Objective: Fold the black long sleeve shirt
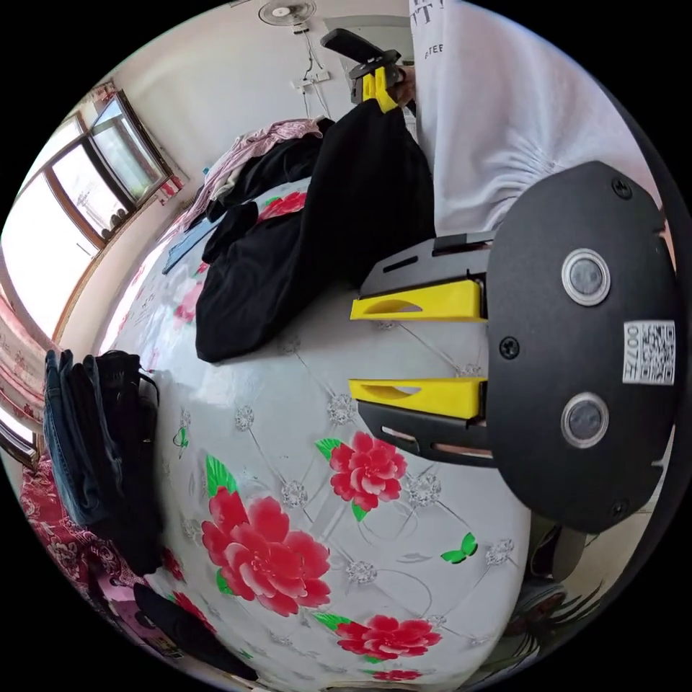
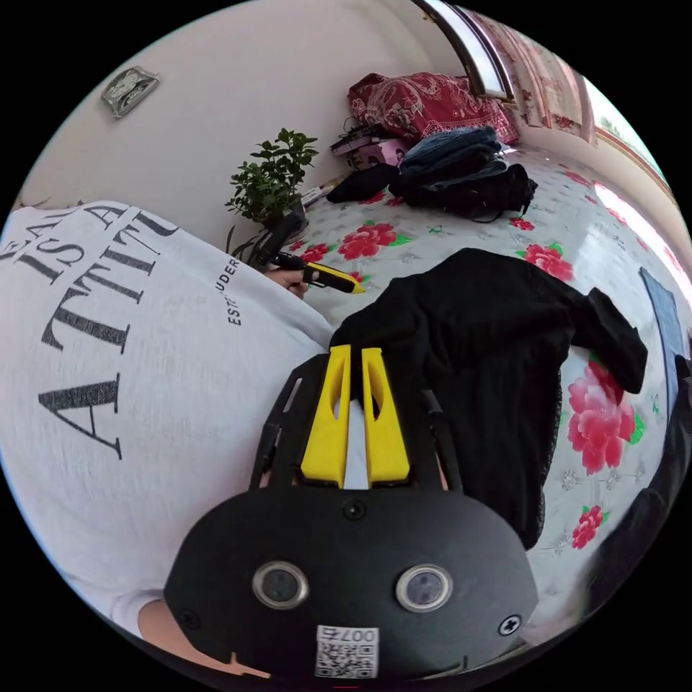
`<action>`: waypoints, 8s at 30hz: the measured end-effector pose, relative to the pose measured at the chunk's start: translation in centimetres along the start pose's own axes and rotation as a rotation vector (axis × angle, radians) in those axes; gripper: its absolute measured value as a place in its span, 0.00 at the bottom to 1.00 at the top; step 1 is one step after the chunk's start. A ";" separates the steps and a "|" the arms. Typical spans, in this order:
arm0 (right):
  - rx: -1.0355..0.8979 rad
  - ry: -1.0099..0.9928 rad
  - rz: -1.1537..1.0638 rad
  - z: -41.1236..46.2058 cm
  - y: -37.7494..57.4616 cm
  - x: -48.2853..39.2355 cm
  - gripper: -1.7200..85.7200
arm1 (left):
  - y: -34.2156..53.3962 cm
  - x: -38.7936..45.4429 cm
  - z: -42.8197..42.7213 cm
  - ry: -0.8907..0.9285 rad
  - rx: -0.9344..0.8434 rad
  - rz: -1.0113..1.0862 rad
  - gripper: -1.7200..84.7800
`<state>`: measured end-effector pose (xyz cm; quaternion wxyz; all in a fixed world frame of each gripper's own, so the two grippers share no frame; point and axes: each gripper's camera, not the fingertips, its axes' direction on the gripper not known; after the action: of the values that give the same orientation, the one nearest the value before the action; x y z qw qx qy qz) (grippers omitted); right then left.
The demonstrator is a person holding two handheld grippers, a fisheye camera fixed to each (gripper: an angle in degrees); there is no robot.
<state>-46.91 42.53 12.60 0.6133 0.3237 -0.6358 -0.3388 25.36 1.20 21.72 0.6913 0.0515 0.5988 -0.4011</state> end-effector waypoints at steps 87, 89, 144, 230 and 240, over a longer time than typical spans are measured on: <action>0.585 0.794 0.670 -7.0 3.8 0.2 0.02 | -23.9 14.6 -2.5 0.521 0.135 0.544 0.01; 0.620 0.802 0.652 -7.1 3.8 -0.3 0.02 | -21.7 13.2 -5.9 0.532 0.197 0.510 0.01; 1.255 0.647 -0.131 -30.8 5.2 -28.9 0.06 | 11.5 30.1 -46.9 0.095 1.579 0.532 0.01; 0.023 0.415 0.732 -22.3 11.5 7.9 0.02 | -8.5 13.1 -2.2 -0.051 -0.276 0.341 0.01; -0.164 0.480 0.925 -16.1 15.8 7.6 0.03 | -4.3 3.3 -3.0 0.018 -0.216 -0.073 0.13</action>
<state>-31.08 44.56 30.21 0.8503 0.0287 -0.5254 0.0023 20.22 -1.69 19.76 0.6723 -0.0415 0.6462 -0.3587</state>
